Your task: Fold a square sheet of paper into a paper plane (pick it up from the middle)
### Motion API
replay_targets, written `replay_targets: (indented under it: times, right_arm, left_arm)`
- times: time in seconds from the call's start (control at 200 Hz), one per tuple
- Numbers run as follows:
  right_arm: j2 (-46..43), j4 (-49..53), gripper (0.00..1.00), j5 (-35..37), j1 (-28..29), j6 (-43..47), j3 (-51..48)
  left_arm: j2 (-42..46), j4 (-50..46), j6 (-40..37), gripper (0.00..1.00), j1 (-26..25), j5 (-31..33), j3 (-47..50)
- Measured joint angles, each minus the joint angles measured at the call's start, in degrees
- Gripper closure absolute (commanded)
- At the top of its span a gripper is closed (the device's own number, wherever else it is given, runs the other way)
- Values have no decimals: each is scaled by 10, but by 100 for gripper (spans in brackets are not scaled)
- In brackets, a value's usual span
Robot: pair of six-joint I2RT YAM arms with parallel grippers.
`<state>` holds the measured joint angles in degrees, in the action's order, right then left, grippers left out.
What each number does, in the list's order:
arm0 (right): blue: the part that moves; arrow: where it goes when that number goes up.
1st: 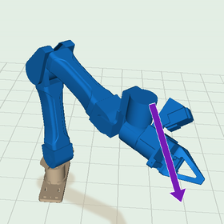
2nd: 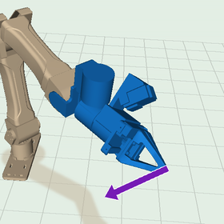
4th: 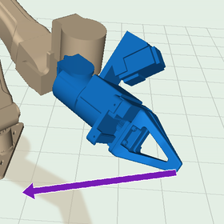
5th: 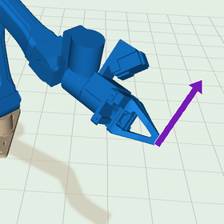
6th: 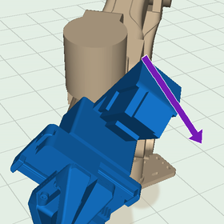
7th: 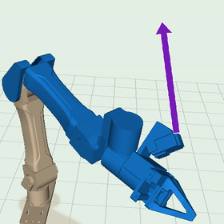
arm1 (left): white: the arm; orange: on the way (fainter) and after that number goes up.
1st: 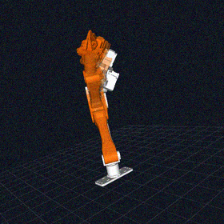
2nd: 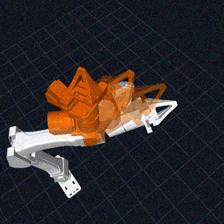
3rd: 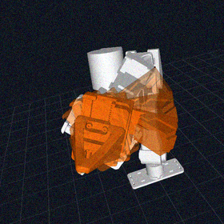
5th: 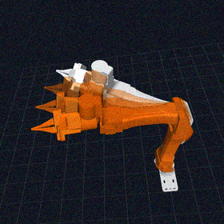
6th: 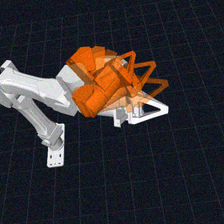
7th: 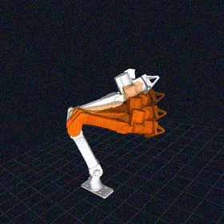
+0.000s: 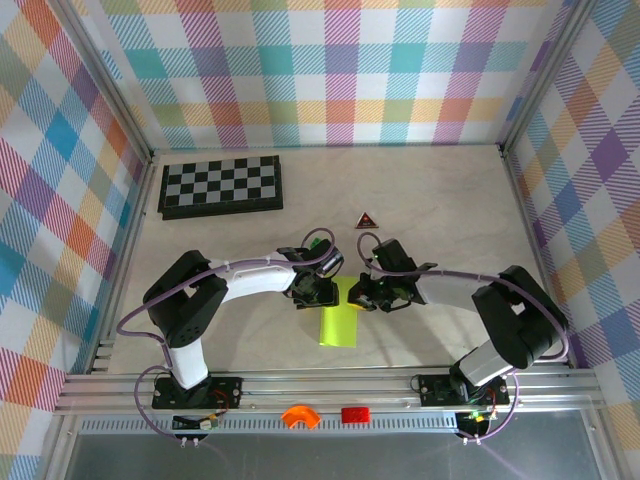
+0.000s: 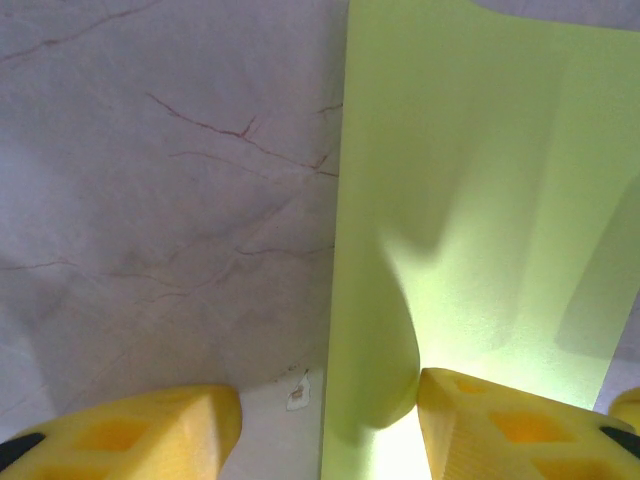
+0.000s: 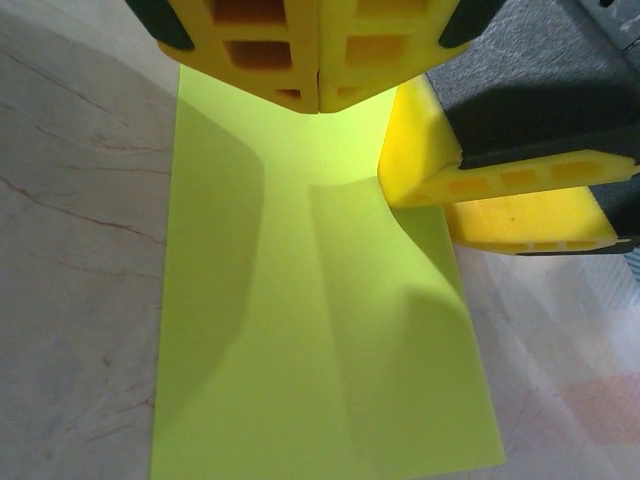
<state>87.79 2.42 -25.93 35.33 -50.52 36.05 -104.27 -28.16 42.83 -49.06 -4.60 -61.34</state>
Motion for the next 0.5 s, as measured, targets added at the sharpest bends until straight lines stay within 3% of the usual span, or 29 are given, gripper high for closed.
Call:
replay_targets:
  times: [0.5]
  right_arm:
    - [26, -3, 100, 4, 22, -2, 3]
  left_arm:
    - [0, 0, 0, 45, 0, 0, 0]
